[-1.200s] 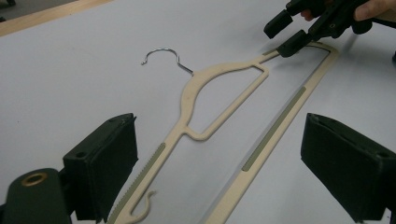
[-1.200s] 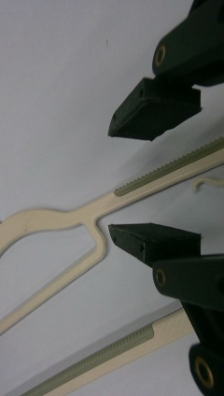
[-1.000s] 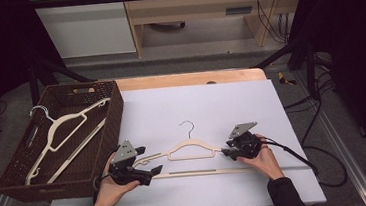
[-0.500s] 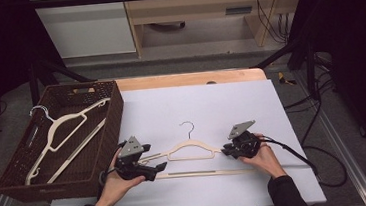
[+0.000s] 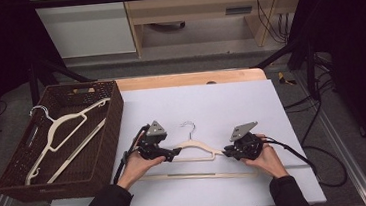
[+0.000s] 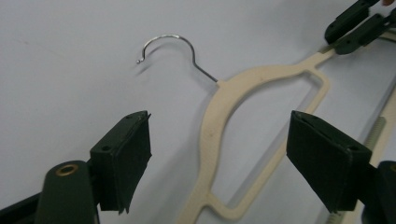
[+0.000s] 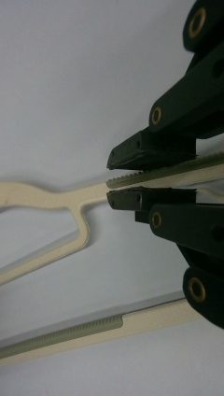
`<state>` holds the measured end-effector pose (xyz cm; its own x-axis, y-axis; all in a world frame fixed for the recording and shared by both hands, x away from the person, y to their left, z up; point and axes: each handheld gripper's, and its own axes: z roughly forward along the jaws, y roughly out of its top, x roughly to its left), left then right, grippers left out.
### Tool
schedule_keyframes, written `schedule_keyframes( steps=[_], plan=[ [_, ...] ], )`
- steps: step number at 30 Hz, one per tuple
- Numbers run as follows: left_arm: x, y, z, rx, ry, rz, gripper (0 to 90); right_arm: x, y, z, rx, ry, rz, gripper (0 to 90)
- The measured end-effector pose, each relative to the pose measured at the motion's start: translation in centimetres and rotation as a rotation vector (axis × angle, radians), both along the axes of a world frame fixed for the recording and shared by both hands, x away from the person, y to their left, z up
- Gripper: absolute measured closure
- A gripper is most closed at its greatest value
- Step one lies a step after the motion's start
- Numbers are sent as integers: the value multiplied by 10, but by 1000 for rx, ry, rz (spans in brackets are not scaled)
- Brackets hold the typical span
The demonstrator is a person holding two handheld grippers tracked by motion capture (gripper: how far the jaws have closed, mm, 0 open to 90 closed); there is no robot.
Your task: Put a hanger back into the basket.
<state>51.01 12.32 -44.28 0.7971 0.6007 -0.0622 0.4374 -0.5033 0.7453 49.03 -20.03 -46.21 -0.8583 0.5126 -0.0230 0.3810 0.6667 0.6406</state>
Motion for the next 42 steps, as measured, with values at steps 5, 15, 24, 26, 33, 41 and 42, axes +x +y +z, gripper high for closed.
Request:
schedule_keyframes(
  steps=[5,15,24,26,33,41,42],
  plan=[
    [9,-7,-10,53,19,-11,300,-4,0,5,10,-25,-17,900],
    [17,-10,-22,73,41,-16,370,-3,2,7,71,-20,-12,760],
    [13,-6,-16,33,42,-48,354,1,7,-8,17,57,-22,707],
    [13,-6,-15,33,41,-48,354,2,6,-8,-1,38,12,715],
    [16,-10,-21,47,53,-51,346,1,6,-8,-5,14,46,790],
    [17,-12,-26,61,60,-60,356,-4,6,-2,-19,-4,65,794],
    [17,-13,-26,63,58,-64,362,-5,6,-1,-24,-14,72,795]
  ],
)
